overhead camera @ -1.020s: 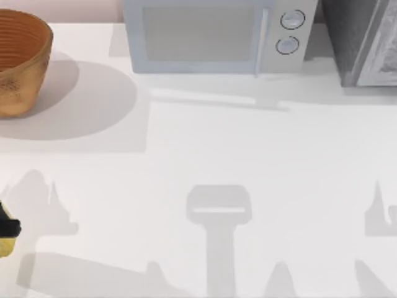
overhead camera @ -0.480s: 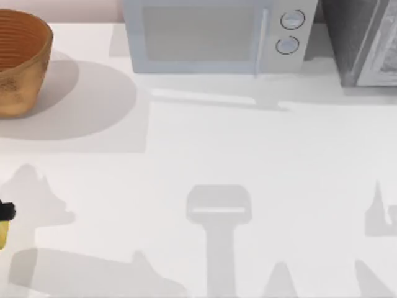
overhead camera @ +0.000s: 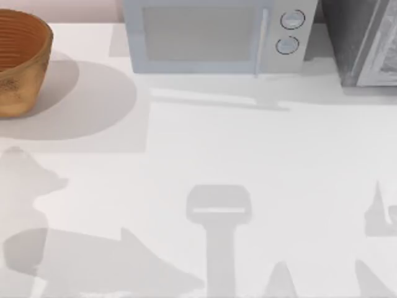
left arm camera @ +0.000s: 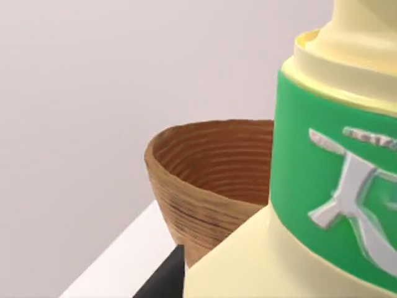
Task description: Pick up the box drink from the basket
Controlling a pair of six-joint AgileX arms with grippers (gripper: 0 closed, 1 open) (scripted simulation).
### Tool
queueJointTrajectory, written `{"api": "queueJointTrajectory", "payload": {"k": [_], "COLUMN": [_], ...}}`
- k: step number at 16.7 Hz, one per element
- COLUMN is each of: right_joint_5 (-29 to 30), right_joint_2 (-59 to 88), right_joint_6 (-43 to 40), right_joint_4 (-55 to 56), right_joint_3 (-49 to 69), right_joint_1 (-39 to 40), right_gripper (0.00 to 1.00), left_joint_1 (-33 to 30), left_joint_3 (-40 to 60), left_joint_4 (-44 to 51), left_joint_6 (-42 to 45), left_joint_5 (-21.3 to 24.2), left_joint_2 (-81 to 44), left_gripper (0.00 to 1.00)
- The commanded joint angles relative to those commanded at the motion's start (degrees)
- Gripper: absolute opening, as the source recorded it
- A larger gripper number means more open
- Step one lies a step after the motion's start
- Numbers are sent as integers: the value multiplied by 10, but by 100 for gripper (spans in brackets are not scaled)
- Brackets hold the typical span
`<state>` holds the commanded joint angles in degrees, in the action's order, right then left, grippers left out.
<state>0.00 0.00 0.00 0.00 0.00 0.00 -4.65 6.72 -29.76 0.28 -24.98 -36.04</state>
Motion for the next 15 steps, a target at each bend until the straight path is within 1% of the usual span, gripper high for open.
{"api": "queueJointTrajectory", "payload": {"k": [4, 7, 9, 13, 15], "right_joint_5": [0, 0, 0, 0, 0], "right_joint_2": [0, 0, 0, 0, 0], "right_joint_6": [0, 0, 0, 0, 0], "right_joint_4": [0, 0, 0, 0, 0], "right_joint_3": [0, 0, 0, 0, 0], "right_joint_1": [0, 0, 0, 0, 0], "right_gripper": [100, 100, 100, 100, 100], "left_joint_1": [-14, -20, -21, -19, -15], "left_joint_3": [21, 29, 30, 27, 25], "left_joint_4": [-89, -126, -132, -132, -146], "left_joint_6": [2, 4, 5, 6, 6], "left_joint_5": [-74, -106, -111, -110, -107], "left_joint_2": [-108, -154, -162, -162, -180], "left_gripper": [0, 0, 0, 0, 0]}}
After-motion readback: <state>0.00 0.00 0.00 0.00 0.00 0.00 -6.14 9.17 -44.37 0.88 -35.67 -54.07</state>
